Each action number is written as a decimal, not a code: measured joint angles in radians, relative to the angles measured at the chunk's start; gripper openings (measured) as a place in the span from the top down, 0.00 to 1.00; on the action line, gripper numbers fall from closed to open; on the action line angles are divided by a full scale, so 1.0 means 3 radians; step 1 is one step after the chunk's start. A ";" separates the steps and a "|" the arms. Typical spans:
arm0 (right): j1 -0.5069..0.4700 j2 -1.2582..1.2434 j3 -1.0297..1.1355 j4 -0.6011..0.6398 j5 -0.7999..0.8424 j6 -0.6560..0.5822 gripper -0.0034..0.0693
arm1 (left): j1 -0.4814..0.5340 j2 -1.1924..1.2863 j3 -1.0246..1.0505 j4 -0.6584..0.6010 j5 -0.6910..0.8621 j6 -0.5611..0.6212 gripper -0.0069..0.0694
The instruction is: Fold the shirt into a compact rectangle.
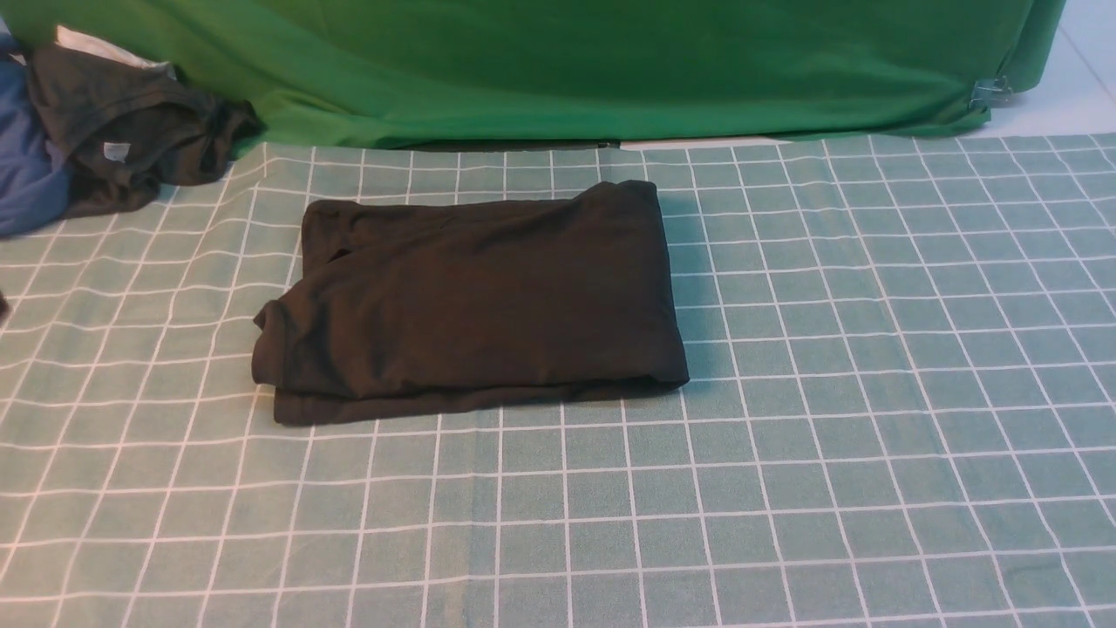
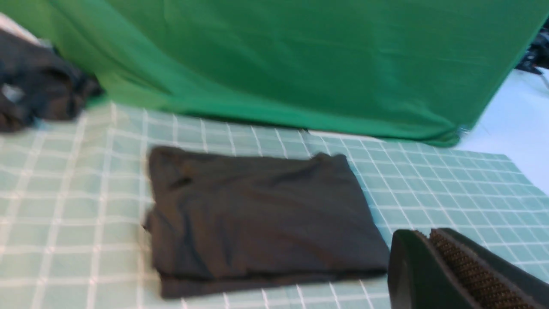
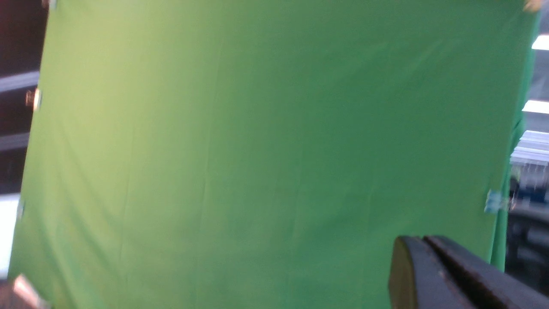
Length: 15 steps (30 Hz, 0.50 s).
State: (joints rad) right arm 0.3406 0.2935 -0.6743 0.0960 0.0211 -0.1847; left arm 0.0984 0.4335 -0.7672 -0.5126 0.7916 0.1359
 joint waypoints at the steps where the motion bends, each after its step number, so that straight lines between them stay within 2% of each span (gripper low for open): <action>1: 0.0000 -0.0080 0.0164 0.0000 -0.0184 0.0035 0.93 | 0.0000 0.0000 0.0045 -0.0048 -0.0007 0.0000 0.90; 5: 0.0000 -0.0285 0.0519 0.0000 -0.0599 0.0161 0.93 | 0.0000 0.0000 0.0181 -0.0148 -0.0029 0.0075 0.90; 15: 0.0000 -0.0310 0.0569 0.0000 -0.0673 0.0177 0.90 | 0.0000 0.0000 0.0187 -0.0200 -0.0044 0.0317 0.90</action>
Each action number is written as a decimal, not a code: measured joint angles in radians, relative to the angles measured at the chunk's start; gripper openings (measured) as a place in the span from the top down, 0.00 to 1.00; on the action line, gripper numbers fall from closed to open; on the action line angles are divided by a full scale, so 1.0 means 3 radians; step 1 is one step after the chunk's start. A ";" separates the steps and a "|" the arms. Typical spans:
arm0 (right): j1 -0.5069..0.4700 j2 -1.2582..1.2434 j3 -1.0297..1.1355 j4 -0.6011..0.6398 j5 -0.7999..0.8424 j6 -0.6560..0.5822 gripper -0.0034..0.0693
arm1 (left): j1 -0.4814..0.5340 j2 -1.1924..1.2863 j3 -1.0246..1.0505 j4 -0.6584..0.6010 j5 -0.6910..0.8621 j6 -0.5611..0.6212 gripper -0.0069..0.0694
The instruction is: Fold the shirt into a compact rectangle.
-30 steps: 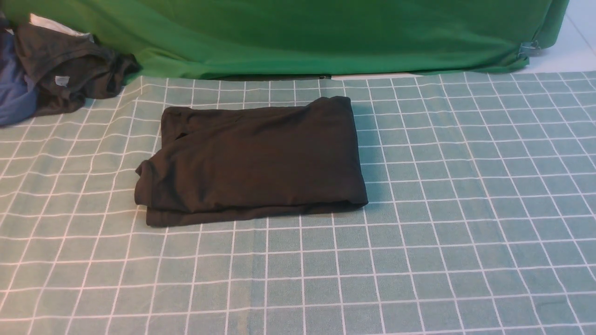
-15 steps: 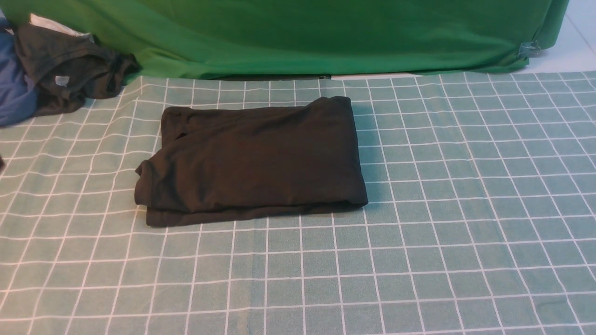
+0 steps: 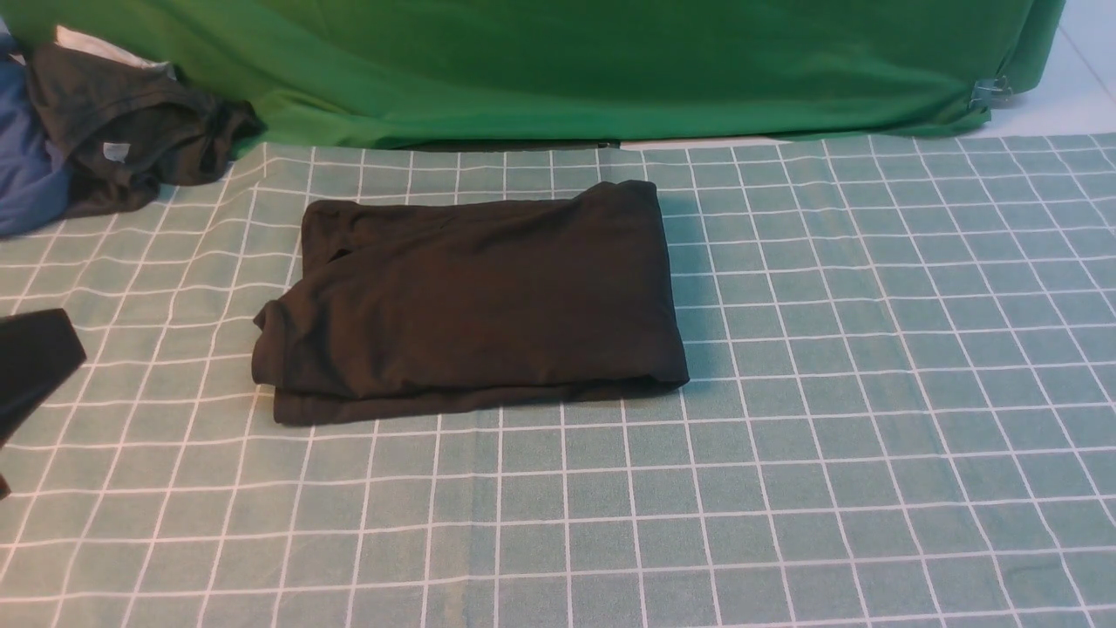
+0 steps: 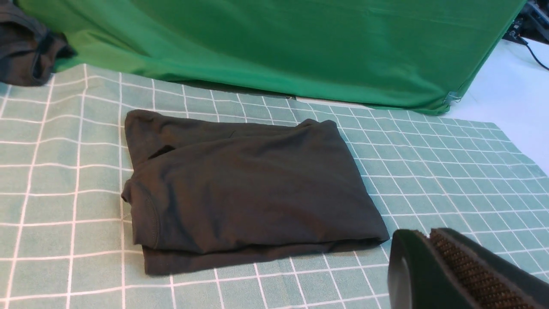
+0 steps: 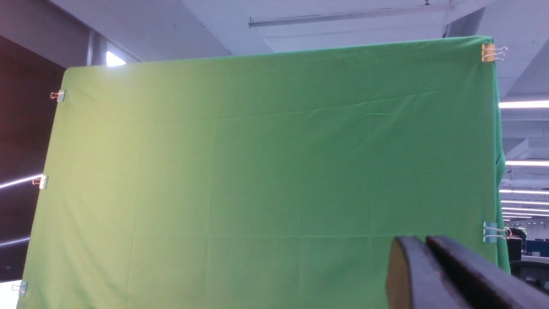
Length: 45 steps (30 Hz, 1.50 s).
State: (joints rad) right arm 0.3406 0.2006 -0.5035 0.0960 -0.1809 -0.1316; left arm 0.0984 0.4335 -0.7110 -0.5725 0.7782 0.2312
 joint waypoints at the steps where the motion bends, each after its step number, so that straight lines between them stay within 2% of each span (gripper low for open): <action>1: 0.0000 0.0000 0.0000 0.0000 0.0000 0.0000 0.89 | 0.0000 0.0000 0.0000 0.0000 -0.0003 0.0000 0.90; 12: 0.0000 0.0000 0.0000 0.0000 0.0006 0.0011 0.86 | 0.0000 0.0000 0.0000 0.0103 -0.0316 0.0018 0.90; 22: 0.0000 0.0000 0.0000 0.0000 0.0006 0.0013 0.85 | 0.0000 0.0000 0.0001 0.0273 -0.0332 0.0021 0.89; 29: 0.0000 0.0000 0.0000 0.0000 0.0006 0.0013 0.82 | -0.0291 0.0000 0.0001 0.0571 -0.0381 0.0021 0.89; 34: 0.0000 0.0000 0.0000 0.0000 0.0006 0.0013 0.81 | -0.0422 0.0000 0.0062 0.0765 -0.0667 0.0022 0.89; 37: 0.0000 0.0000 0.0000 0.0000 0.0006 0.0013 0.80 | -0.0474 -0.0045 0.0290 0.0892 -0.1109 0.0022 0.89; 40: 0.0000 0.0000 0.0000 0.0000 0.0013 0.0015 0.79 | -0.0485 -0.0250 0.0810 0.1042 -0.1607 -0.0057 0.89; 45: 0.0000 0.0000 0.0000 0.0000 0.0017 0.0017 0.78 | -0.0491 -0.0750 0.1595 0.1252 -0.1849 -0.0119 0.89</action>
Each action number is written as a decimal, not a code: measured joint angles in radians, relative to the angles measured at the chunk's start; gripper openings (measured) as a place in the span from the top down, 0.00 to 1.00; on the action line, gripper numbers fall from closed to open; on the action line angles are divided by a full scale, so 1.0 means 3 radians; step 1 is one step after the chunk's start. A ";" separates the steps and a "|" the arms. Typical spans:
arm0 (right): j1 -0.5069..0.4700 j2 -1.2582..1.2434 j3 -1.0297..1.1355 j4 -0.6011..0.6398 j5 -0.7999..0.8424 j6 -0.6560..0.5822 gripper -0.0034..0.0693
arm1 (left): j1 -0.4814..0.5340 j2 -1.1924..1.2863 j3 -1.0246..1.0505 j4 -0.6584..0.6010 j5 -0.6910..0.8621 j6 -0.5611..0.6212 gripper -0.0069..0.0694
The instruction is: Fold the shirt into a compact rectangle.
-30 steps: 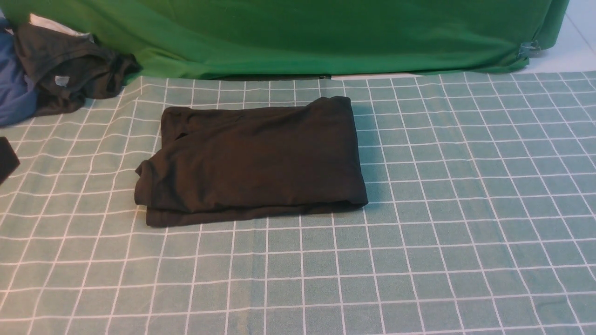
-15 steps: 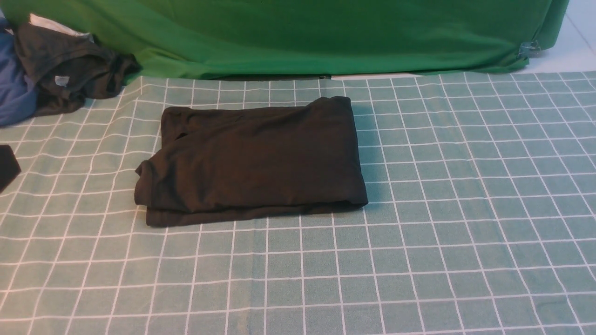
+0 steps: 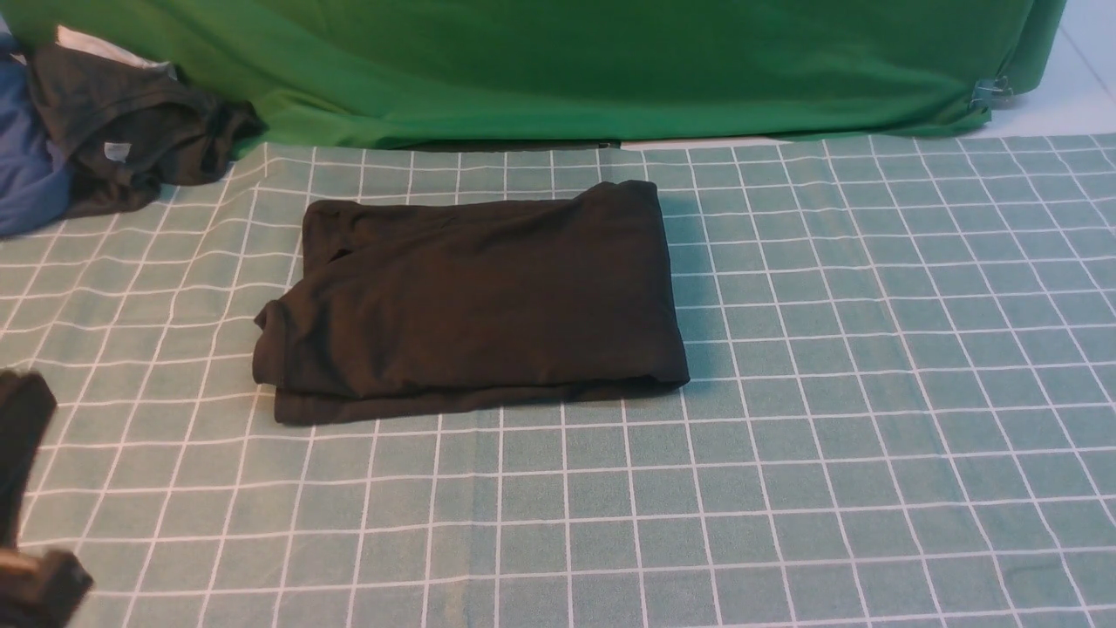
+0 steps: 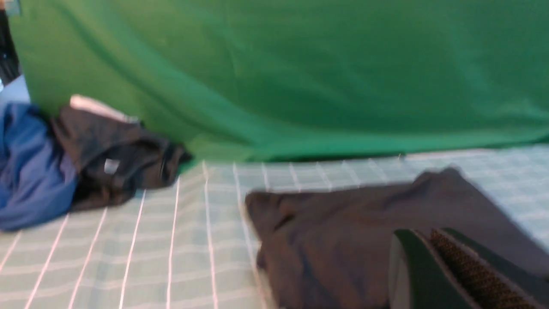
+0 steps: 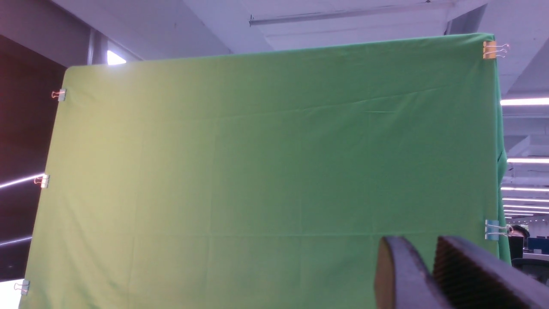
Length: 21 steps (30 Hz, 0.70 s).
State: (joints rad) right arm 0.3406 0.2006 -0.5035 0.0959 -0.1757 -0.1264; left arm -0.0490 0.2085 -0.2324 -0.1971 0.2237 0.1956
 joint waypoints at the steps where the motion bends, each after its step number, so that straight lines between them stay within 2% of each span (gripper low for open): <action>1: 0.0000 0.0000 0.0000 0.0000 0.0000 0.0000 0.78 | 0.0000 -0.0183 0.0231 0.0060 -0.0017 -0.0024 0.89; 5: 0.0000 0.0000 0.0000 0.0000 0.0000 0.0000 0.77 | 0.0000 -0.0606 0.0703 0.0285 -0.0021 -0.0126 0.89; 10: 0.0000 -0.0002 0.0000 0.0000 0.0003 -0.0003 0.75 | 0.0000 -0.0695 0.0788 0.0633 0.0044 -0.0422 0.89; 21: 0.0000 -0.0002 0.0000 0.0000 0.0013 0.0000 0.70 | 0.0000 -0.0695 0.0788 0.0657 0.0060 -0.0475 0.89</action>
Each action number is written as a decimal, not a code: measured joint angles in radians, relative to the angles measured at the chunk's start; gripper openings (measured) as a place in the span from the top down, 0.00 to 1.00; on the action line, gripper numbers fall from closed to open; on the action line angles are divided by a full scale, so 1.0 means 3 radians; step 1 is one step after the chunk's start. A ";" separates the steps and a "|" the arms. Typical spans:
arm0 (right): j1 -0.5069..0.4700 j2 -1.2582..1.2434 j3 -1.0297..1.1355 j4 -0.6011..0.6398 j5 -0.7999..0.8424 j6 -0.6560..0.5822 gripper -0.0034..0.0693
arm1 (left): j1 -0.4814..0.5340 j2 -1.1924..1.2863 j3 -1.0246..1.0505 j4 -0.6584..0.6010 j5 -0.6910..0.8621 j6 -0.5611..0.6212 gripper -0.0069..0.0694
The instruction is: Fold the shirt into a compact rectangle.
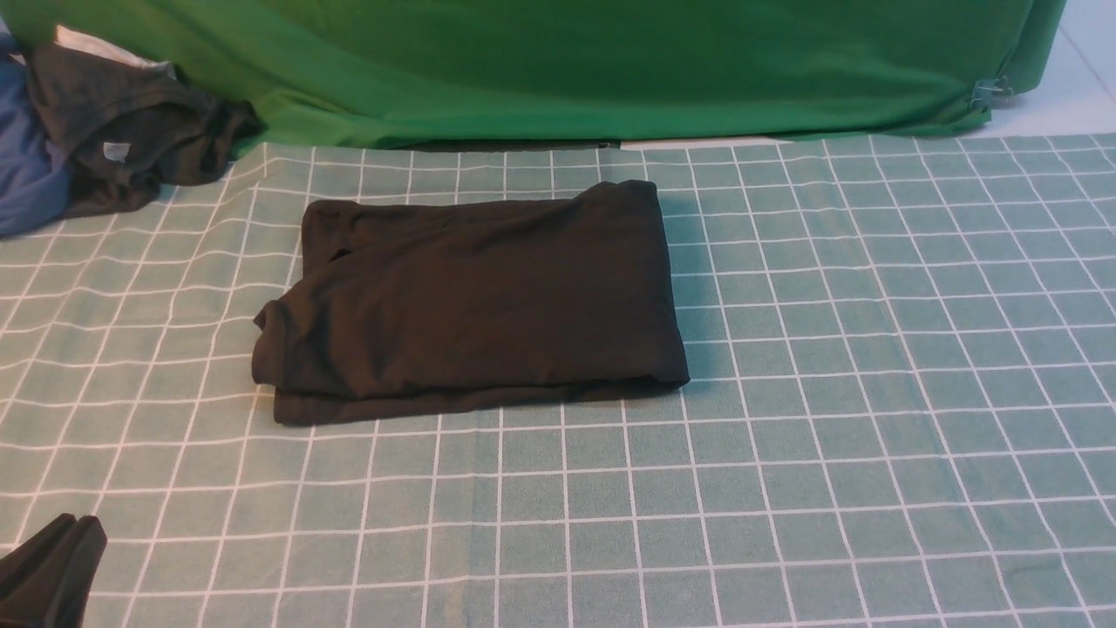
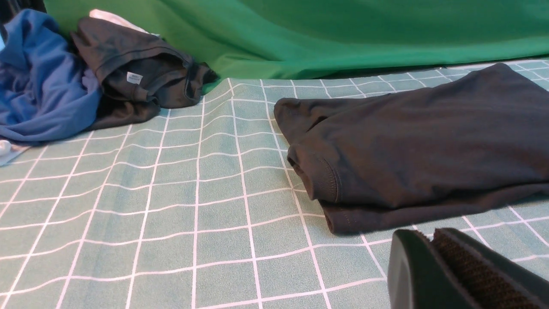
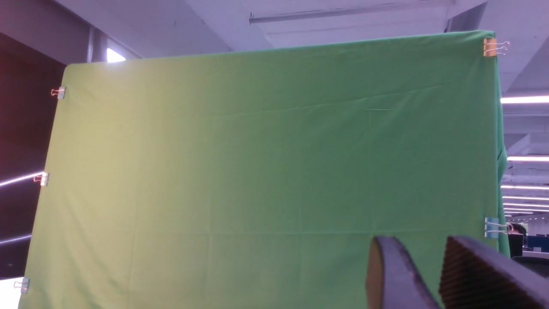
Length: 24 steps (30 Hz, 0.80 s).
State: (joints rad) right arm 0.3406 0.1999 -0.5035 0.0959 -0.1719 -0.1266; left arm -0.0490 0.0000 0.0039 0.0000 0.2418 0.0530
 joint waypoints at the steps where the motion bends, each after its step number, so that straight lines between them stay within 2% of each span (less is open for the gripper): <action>1: 0.0000 0.0000 0.0000 0.0000 0.0000 0.0000 0.70 | 0.0000 0.0000 0.0000 0.0000 0.0000 0.0000 0.89; 24: 0.0000 0.0000 0.0000 0.0000 0.0000 0.0000 0.64 | 0.0000 0.0000 0.0000 0.0000 0.0000 0.0001 0.89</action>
State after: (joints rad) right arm 0.3406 0.1999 -0.5035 0.0959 -0.1719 -0.1265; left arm -0.0490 0.0000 0.0039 0.0000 0.2418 0.0532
